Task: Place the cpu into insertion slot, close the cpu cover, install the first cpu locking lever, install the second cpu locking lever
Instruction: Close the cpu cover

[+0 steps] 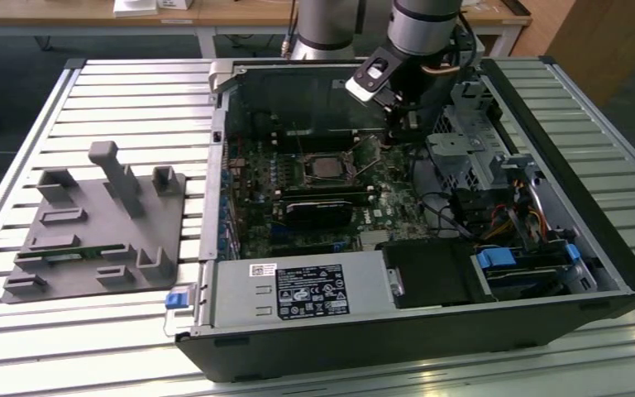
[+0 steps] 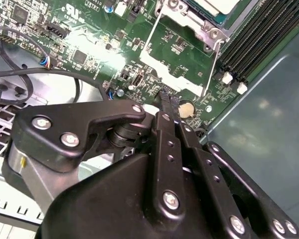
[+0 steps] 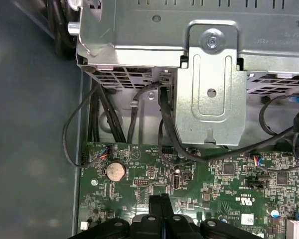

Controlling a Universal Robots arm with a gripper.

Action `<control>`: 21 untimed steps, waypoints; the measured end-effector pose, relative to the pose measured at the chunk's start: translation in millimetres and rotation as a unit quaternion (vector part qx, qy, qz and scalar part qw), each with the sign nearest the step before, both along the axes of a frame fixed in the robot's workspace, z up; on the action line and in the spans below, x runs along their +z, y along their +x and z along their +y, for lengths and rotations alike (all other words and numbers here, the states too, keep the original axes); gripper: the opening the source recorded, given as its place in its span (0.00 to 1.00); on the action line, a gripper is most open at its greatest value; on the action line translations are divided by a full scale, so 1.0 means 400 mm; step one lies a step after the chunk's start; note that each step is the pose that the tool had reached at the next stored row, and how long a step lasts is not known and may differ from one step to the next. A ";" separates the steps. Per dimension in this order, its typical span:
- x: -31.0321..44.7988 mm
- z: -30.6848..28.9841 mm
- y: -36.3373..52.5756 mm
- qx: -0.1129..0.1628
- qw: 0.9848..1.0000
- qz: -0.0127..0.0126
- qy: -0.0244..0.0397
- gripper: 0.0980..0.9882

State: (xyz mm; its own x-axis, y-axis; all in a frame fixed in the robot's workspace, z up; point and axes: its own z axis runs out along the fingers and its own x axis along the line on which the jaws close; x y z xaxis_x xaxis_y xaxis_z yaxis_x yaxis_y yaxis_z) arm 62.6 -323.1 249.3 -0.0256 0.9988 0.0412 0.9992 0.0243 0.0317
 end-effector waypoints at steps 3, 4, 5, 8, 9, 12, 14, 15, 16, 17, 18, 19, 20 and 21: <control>-0.009 0.001 0.002 0.000 1.000 0.002 0.000 0.01; -0.012 0.001 0.002 0.000 1.000 0.003 0.000 0.01; -0.014 0.001 0.002 0.000 1.000 0.003 0.000 0.01; -0.016 0.002 -0.002 0.000 1.000 0.004 0.000 0.01; -0.016 0.002 -0.005 0.000 1.000 0.004 0.000 0.01; -0.017 0.002 -0.020 0.000 1.000 0.004 0.000 0.01; -0.017 0.002 -0.032 0.000 1.000 0.004 0.000 0.01; -0.017 0.002 -0.038 0.000 1.000 0.004 0.000 0.01; -0.017 0.002 -0.044 0.000 1.000 0.004 0.000 0.01; -0.016 0.002 -0.049 0.000 1.000 0.004 0.000 0.01; -0.016 0.002 -0.053 0.000 1.000 0.004 0.000 0.01; -0.017 0.002 -0.059 0.000 1.000 0.004 0.000 0.01; -0.017 0.002 -0.063 0.000 1.000 0.004 0.000 0.01; -0.017 0.002 -0.070 0.000 1.000 0.004 0.000 0.01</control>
